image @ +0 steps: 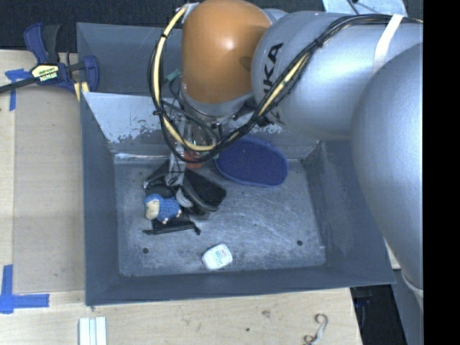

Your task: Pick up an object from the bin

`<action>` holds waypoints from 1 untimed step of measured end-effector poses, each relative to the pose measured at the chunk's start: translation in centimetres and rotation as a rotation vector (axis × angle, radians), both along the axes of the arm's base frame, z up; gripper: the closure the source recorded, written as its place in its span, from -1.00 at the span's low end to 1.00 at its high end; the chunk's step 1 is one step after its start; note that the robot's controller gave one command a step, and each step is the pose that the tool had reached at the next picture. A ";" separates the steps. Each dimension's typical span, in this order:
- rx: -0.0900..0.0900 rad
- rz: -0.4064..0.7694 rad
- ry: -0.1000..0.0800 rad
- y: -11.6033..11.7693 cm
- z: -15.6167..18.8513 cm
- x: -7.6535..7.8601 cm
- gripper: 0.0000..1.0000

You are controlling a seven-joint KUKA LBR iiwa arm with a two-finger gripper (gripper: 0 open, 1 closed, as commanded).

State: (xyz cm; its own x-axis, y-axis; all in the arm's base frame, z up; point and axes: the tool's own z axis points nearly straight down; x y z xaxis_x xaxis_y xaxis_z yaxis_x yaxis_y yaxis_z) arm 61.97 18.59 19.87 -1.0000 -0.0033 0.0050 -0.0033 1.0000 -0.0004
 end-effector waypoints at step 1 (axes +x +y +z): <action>0.009 -0.327 -0.013 -4.8 -12.3 -1.6 -1.00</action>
Offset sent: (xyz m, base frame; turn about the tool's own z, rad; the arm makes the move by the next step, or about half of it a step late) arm -0.0194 -0.0510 -0.1287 0.3296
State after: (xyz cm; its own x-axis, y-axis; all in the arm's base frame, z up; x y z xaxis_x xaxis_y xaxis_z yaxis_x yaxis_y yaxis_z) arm 60.37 13.84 7.53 -0.9480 0.3181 -0.0060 0.3180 0.9480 0.0101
